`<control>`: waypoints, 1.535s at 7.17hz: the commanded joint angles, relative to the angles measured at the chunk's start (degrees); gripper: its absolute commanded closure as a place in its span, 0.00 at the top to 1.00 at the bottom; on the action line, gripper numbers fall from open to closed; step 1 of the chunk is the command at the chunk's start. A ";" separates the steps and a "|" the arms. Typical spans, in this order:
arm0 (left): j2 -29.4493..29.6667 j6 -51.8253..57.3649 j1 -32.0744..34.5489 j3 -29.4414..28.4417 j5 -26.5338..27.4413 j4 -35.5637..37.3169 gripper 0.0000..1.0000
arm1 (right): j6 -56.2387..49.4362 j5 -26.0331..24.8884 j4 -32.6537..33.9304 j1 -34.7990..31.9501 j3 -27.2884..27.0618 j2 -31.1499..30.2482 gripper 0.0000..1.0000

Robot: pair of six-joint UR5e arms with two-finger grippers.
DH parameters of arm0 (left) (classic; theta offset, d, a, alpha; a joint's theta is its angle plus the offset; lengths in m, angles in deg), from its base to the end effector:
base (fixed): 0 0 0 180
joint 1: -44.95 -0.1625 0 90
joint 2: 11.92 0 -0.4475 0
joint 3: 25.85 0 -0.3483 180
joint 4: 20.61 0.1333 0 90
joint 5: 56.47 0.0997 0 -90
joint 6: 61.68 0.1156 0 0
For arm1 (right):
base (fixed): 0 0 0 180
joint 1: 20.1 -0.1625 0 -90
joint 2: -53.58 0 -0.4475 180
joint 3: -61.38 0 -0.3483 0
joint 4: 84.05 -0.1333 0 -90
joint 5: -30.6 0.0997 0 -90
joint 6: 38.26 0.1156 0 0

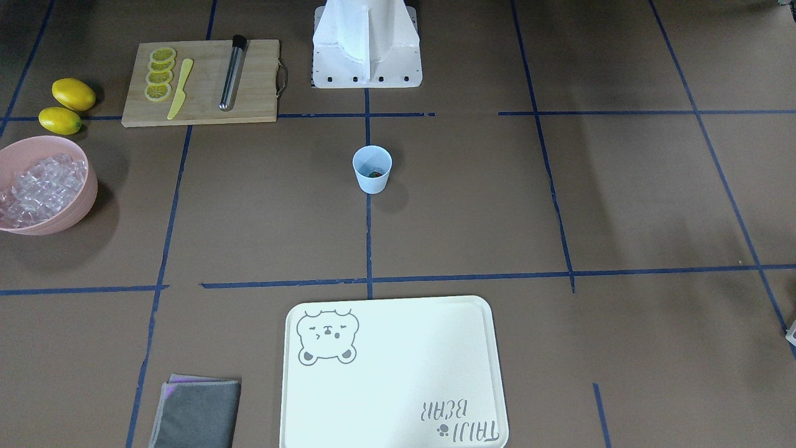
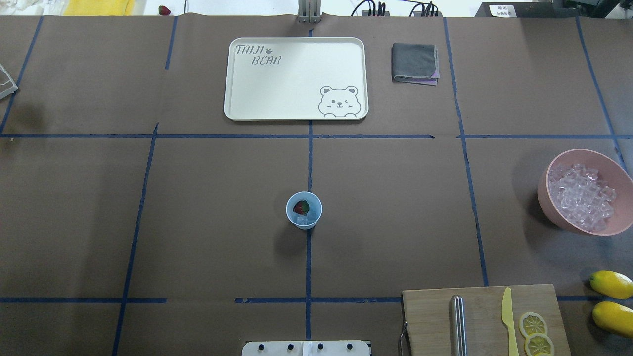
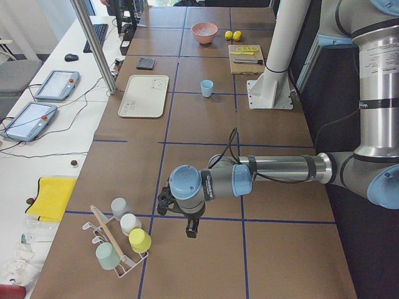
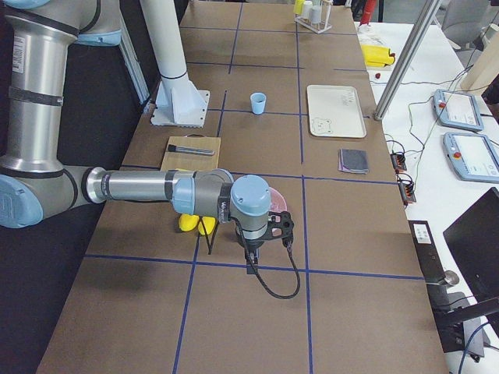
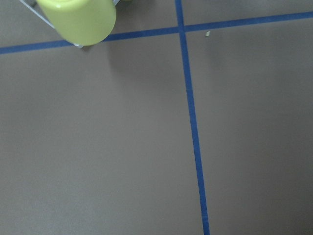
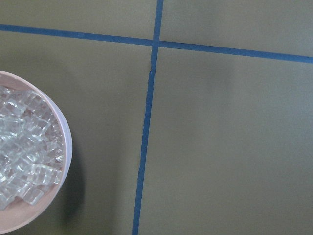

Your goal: Put ice and strawberries in cup

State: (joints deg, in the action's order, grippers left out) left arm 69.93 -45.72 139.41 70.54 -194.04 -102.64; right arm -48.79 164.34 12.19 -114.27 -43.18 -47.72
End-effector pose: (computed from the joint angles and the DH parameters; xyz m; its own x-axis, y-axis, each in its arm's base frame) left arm -0.0766 -0.3649 0.7099 0.6585 0.1002 -0.7459 -0.1086 0.9934 0.0375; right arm 0.0791 -0.3505 0.6701 0.7191 -0.0951 0.6883 0.0598 0.9954 0.0751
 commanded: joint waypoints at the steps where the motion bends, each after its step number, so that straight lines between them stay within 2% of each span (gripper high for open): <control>1: 0.59 -0.32 -0.06 0.81 -0.24 0.03 1.00 | -0.02 0.03 0.00 -0.05 0.05 -0.03 0.99; 11: -0.11 -0.05 0.02 2.14 0.38 0.11 1.00 | 0.07 0.03 0.00 0.04 0.05 0.05 0.99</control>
State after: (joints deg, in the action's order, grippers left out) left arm 69.82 -45.78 139.43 72.68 -193.66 -102.52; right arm -48.70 164.37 12.19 -114.25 -43.12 -47.67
